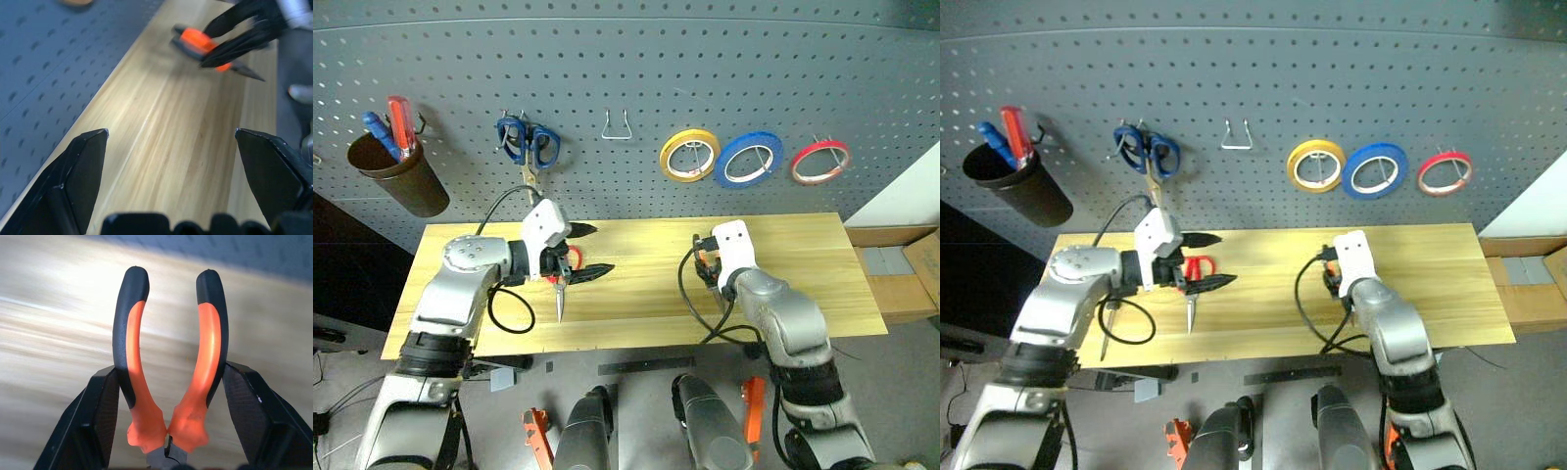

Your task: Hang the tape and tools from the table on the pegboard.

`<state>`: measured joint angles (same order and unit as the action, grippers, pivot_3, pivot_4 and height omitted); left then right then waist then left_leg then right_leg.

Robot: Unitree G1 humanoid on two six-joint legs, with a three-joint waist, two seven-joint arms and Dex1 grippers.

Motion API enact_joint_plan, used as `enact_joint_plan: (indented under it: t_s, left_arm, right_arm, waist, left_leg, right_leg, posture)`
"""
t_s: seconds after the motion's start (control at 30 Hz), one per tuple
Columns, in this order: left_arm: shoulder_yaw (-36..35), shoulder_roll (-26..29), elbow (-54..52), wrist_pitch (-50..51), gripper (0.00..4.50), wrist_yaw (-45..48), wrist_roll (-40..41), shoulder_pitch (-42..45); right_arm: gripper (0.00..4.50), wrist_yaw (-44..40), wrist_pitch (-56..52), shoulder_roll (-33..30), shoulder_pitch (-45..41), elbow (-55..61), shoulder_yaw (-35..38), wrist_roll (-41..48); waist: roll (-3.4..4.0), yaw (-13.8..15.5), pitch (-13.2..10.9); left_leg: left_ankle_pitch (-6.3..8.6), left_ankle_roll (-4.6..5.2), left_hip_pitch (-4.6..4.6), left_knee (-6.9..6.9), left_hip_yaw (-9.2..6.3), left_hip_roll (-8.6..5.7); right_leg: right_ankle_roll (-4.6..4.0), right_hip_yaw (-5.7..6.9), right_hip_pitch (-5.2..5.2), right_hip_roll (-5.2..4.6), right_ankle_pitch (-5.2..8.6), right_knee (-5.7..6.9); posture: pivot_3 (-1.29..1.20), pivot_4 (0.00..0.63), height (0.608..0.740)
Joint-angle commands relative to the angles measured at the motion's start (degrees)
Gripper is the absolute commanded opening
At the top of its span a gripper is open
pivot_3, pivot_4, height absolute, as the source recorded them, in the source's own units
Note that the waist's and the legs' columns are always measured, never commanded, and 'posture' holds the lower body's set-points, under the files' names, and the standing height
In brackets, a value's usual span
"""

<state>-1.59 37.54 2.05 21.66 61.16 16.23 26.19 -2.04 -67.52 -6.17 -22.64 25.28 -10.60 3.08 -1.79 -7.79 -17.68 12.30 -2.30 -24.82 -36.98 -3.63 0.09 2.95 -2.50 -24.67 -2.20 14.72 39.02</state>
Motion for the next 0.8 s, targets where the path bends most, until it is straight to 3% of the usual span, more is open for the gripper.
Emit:
enact_joint_plan:
  t_s: [0.03, 0.23, 0.8]
  left_arm:
    - [-5.66, 1.04, -4.99, 3.12, 4.46, -3.51, 3.75, -2.29]
    - [-11.19, -0.73, -10.48, 5.44, 4.46, -9.25, 8.40, -5.26]
    - [-15.90, 1.51, -17.78, 5.16, 4.46, -14.11, 12.81, -9.48]
  right_arm:
    - [2.68, 1.13, -1.65, 1.50, 0.96, 12.97, -4.58, -0.14]
    - [2.68, 2.41, 4.35, 2.08, -6.38, 16.46, -7.36, -2.82]
    - [2.68, -0.56, 26.76, 7.29, -38.54, -15.61, 6.05, 0.16]
  waist:
    - [0.00, -0.01, 0.00]
    - [-0.07, 0.32, 0.04]
    - [-0.60, 3.01, 0.93]
  left_leg:
    - [0.00, 0.00, 0.00, 0.00, 0.00, -0.01]
    - [-0.06, -0.11, 0.01, -0.08, -0.04, -0.06]
    - [-0.16, -0.28, 0.00, 0.08, 0.11, -0.05]
  right_leg:
    - [0.00, -0.01, 0.00, 0.00, 0.00, 0.00]
    - [0.01, 0.02, 0.03, -0.04, -0.02, -0.01]
    - [-0.23, 0.15, -0.05, -0.06, -0.17, -0.03]
  posture:
    - [-0.16, 0.276, 0.740]
    - [-0.14, 0.254, 0.740]
    - [-0.03, 0.173, 0.740]
